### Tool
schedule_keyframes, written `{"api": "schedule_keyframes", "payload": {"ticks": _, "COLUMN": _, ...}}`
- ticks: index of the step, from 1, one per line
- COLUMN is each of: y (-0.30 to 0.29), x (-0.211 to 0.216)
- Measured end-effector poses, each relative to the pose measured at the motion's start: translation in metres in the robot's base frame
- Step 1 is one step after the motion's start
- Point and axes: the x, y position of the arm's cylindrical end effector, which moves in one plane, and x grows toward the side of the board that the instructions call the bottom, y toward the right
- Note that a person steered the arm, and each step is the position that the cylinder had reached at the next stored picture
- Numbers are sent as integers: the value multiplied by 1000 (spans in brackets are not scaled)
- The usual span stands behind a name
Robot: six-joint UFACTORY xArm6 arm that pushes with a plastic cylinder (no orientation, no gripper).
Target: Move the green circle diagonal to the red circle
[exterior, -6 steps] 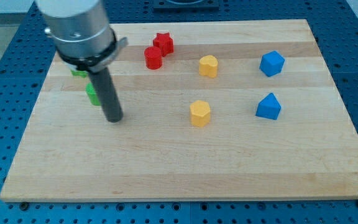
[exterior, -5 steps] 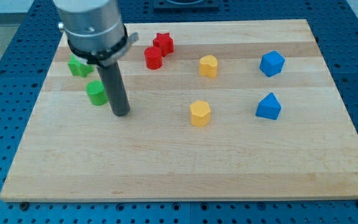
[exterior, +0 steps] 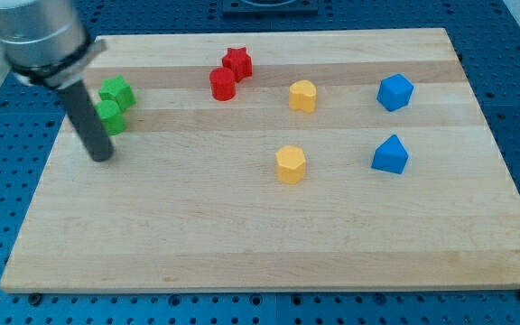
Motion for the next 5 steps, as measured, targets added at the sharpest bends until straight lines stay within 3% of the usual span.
{"api": "schedule_keyframes", "payload": {"ticks": 2, "y": -10, "x": -51}}
{"api": "schedule_keyframes", "payload": {"ticks": 3, "y": -10, "x": -49}}
{"api": "schedule_keyframes", "payload": {"ticks": 4, "y": 9, "x": -5}}
{"api": "schedule_keyframes", "payload": {"ticks": 5, "y": 86, "x": 35}}
